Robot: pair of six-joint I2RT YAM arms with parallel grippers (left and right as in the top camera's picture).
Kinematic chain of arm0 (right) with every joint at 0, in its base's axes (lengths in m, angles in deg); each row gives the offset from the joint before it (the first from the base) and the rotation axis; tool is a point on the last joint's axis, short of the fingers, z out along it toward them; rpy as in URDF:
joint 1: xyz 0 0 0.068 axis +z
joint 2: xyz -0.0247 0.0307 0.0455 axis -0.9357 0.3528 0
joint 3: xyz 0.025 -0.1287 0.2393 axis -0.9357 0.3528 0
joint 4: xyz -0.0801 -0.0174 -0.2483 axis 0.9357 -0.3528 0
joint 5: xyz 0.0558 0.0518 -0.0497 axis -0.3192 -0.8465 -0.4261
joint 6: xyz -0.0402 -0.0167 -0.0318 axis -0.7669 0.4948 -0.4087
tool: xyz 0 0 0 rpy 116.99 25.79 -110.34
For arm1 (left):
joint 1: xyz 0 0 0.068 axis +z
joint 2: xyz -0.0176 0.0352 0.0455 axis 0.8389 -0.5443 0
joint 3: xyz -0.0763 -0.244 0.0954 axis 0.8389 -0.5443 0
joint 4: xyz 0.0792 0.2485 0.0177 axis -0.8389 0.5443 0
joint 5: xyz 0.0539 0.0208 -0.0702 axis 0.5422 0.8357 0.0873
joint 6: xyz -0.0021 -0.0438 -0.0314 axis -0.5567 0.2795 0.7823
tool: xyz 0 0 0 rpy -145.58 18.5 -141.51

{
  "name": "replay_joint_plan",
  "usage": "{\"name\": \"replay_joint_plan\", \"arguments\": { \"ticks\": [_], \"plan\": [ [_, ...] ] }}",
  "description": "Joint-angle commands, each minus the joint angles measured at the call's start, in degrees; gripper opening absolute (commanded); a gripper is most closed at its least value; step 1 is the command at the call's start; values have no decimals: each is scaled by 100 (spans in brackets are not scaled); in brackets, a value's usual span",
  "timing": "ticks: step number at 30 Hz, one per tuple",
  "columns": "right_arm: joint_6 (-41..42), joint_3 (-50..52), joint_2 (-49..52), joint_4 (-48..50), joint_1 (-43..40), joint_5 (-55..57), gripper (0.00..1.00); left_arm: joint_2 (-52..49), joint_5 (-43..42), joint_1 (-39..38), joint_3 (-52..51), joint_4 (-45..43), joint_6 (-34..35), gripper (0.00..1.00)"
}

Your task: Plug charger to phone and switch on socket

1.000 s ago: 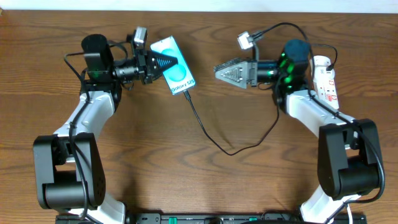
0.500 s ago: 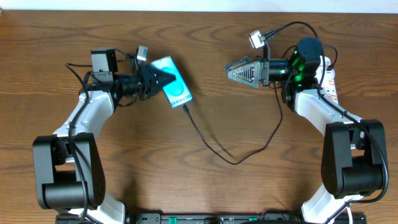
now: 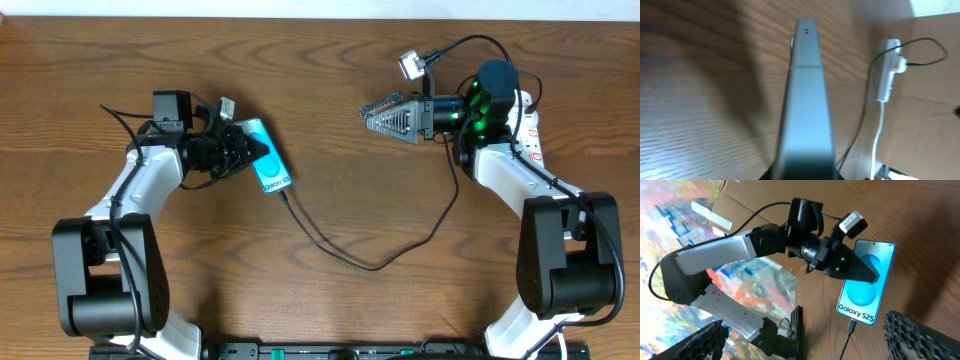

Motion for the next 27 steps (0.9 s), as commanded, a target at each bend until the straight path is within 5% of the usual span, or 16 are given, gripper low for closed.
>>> {"name": "replay_joint_plan", "arguments": {
  "ticks": [1,17,27],
  "plan": [
    [22,-61,35,-2,-4,-107,99,22,319,35,96,81,-199,7],
    [22,-59,35,-94,195,33,99,-409,-7,35,98,24,-413,7],
    [-304,-61,35,-1801,164,1652,99,-409,-7,35,98,22,-413,7]
  ]
}}
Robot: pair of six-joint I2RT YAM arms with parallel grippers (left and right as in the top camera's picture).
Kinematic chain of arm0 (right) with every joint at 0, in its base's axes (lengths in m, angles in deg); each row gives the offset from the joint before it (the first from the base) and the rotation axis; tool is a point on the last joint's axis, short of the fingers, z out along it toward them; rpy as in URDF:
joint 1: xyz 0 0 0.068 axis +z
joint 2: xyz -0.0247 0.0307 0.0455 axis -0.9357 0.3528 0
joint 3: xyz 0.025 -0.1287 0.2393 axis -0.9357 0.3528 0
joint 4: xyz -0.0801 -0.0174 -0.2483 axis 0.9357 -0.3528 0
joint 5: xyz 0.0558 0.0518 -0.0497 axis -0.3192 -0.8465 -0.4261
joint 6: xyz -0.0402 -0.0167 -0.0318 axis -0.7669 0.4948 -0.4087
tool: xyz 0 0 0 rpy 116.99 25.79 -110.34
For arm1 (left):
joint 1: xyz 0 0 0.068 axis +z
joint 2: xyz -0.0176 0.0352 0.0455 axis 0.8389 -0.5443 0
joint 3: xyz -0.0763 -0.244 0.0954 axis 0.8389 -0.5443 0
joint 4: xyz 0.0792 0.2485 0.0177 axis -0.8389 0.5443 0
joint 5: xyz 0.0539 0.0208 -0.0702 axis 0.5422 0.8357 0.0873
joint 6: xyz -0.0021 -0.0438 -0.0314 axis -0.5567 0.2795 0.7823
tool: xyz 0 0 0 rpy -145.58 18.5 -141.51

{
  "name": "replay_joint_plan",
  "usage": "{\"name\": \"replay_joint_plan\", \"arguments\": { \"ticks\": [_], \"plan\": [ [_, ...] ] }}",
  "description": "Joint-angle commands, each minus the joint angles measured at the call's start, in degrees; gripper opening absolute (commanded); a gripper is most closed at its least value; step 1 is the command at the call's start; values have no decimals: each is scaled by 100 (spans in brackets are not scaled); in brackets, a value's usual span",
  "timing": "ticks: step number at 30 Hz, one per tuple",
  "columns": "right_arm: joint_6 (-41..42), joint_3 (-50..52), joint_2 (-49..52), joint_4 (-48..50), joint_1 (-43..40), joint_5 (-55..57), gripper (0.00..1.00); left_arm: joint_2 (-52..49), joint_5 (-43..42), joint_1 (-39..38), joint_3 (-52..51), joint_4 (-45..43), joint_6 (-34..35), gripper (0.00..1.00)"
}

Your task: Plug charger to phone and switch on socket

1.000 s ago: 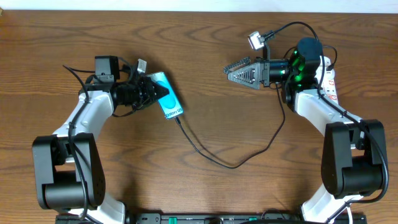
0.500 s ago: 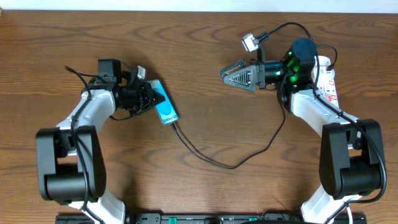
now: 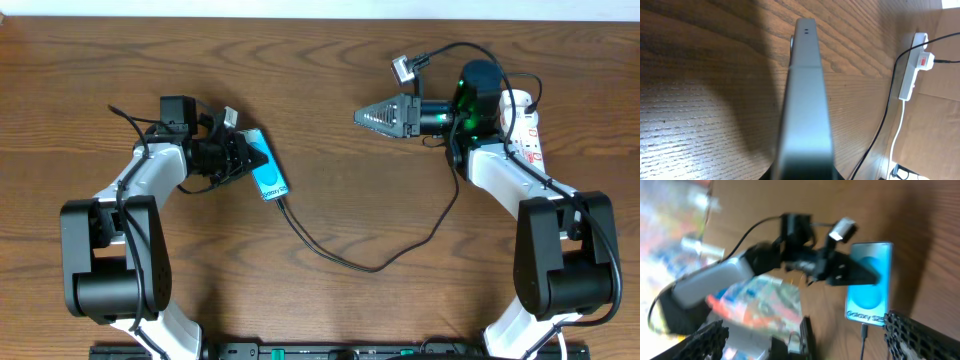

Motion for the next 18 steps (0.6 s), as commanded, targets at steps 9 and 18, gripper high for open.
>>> {"name": "replay_joint_plan", "arguments": {
  "ticks": [9,18],
  "plan": [
    [-2371,-295,33,-3169,-26,2175,99,42,-201,35,98,-9,-107,7],
    [-3851,-2061,22,-6782,68,4701,99,42,-199,35,98,-9,-107,7]
  ]
}}
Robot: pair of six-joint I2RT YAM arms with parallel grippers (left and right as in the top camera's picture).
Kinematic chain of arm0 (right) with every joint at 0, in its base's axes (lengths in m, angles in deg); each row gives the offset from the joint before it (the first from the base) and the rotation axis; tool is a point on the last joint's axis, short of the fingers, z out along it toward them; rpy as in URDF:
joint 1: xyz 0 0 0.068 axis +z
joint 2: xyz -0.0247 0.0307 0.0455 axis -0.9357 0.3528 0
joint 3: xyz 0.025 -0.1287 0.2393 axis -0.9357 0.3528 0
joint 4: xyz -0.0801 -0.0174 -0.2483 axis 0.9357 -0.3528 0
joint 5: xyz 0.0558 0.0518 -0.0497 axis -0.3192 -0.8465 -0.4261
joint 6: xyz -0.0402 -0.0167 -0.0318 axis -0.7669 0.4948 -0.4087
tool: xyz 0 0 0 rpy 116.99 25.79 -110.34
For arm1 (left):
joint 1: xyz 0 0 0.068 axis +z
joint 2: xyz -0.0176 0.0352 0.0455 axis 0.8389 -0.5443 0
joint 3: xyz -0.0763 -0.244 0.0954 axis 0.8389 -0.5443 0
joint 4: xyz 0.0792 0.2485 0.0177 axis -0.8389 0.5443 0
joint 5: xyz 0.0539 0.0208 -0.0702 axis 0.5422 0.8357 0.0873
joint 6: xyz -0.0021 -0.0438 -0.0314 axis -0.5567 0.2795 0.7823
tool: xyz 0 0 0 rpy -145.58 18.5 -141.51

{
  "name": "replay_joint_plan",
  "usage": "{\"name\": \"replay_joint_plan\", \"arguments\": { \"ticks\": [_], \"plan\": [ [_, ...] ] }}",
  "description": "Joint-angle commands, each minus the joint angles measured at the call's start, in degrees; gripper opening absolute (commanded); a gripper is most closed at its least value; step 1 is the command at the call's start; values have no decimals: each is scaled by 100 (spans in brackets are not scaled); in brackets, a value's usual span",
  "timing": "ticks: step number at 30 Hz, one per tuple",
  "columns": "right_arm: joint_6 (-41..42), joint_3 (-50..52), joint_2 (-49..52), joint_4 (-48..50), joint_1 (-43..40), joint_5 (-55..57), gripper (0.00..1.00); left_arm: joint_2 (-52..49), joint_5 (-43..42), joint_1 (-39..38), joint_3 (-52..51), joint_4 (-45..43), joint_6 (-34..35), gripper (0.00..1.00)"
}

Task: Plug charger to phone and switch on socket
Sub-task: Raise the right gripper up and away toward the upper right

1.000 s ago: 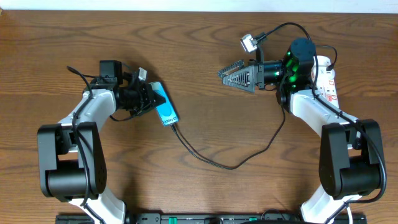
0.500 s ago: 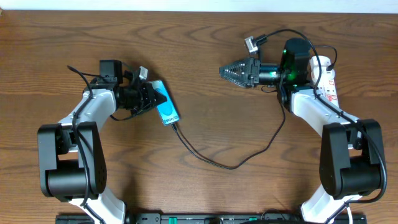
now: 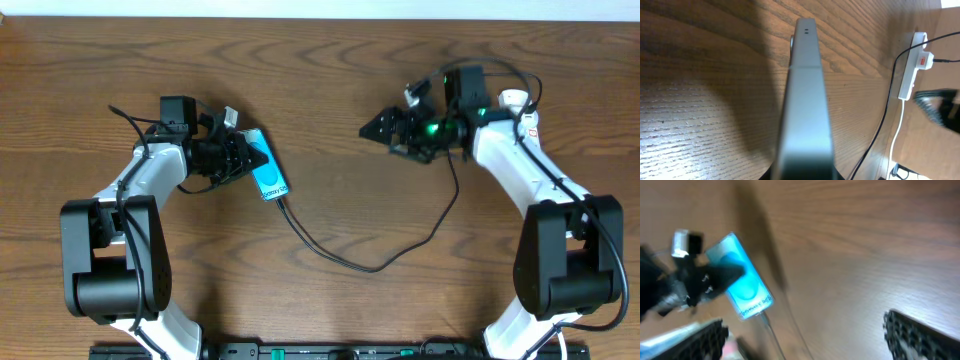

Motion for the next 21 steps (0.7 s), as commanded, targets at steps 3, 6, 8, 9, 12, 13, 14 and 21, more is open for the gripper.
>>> {"name": "replay_joint_plan", "arguments": {
  "ticks": [3,6,8,9,12,13,14,21],
  "plan": [
    [-743,-907,20,-706,55,1602,99,42,-179,35,98,-2,-96,7],
    [-772,-1174,20,-1027,48,1915,99,42,-179,35,98,-2,-96,7],
    [-802,-1290,20,-1180,46,2020,99,42,-179,35,98,-2,-96,7],
    [-815,-1335,20,-1239,46,2044,99,42,-179,35,98,-4,-98,7],
    [-868,-1410,20,-1342,48,2035,99,42,-179,35,98,-46,-101,7],
    [-866,-1416,13,-1366,48,2033,99,42,-179,35,98,-61,-101,7],
    [-866,-1419,9,-1384,50,2033,99,42,-179,35,98,-66,-98,7],
    [-787,-1429,-90,-1394,50,2033,99,42,-173,35,96,-42,57,7]
  ]
}}
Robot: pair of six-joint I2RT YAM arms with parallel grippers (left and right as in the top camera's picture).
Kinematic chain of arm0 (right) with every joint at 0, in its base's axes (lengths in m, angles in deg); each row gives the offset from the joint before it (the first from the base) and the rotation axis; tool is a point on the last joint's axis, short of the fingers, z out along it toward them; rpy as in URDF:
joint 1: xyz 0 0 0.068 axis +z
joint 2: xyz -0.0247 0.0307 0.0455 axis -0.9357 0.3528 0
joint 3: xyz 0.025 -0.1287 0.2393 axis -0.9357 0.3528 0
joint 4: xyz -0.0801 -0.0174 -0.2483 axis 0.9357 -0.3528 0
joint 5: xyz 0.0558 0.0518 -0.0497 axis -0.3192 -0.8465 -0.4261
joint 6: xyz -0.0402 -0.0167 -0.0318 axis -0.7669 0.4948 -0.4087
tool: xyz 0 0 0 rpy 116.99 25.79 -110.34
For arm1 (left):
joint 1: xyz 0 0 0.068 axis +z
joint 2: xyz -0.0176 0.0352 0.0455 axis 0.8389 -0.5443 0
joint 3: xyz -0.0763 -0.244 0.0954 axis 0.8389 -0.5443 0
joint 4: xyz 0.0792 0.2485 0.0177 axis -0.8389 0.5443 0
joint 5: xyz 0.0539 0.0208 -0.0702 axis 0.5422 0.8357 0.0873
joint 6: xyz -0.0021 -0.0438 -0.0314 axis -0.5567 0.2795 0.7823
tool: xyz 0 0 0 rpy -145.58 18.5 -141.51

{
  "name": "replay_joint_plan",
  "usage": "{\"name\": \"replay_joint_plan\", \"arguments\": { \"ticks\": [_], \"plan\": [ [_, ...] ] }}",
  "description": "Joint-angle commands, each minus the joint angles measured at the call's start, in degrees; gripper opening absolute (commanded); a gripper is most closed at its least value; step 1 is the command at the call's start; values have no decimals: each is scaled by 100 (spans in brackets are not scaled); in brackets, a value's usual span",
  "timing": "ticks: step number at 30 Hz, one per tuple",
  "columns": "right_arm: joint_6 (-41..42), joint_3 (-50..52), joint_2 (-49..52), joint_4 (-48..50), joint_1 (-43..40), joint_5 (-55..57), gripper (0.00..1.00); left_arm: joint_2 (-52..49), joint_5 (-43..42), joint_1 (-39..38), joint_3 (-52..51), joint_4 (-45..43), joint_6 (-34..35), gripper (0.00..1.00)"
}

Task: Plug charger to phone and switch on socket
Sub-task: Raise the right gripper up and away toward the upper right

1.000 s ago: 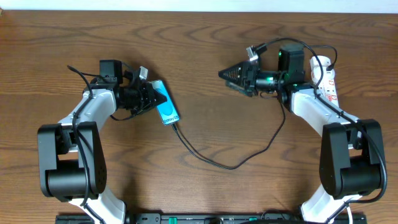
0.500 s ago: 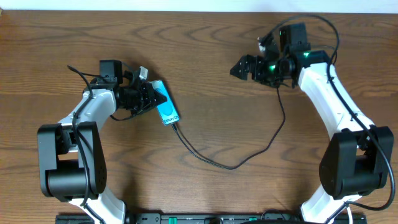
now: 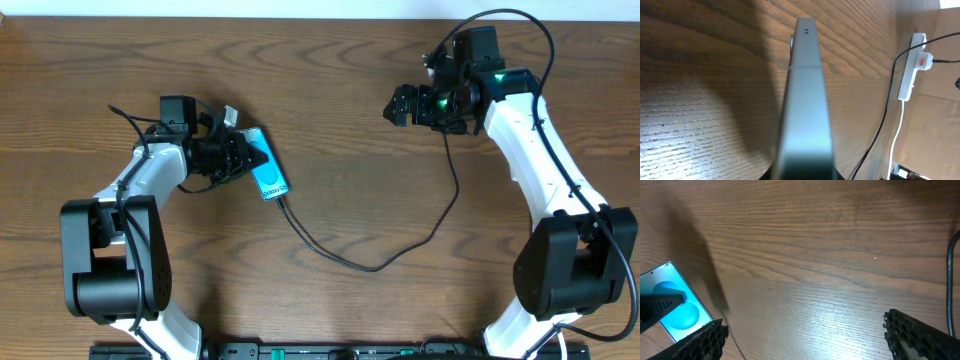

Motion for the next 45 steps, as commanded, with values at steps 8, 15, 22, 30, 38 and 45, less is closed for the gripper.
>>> {"name": "replay_joint_plan", "arguments": {
  "ticks": [8,15,22,30,38,45],
  "plan": [
    [0,-149,-407,-20,46,70,99,42,66,35,98,11,682,7],
    [85,-149,-595,-74,46,68,99,33,131,35,96,13,1274,7],
    [127,-149,-704,-155,46,66,99,2,428,35,96,299,1397,7],
    [127,-149,-907,-155,46,68,99,-48,389,35,96,315,1248,7],
    [219,-149,-916,-164,46,20,99,-48,557,35,96,448,1204,7],
    [260,-149,-916,-155,46,2,99,-52,901,-7,94,531,1161,7]
  ]
}}
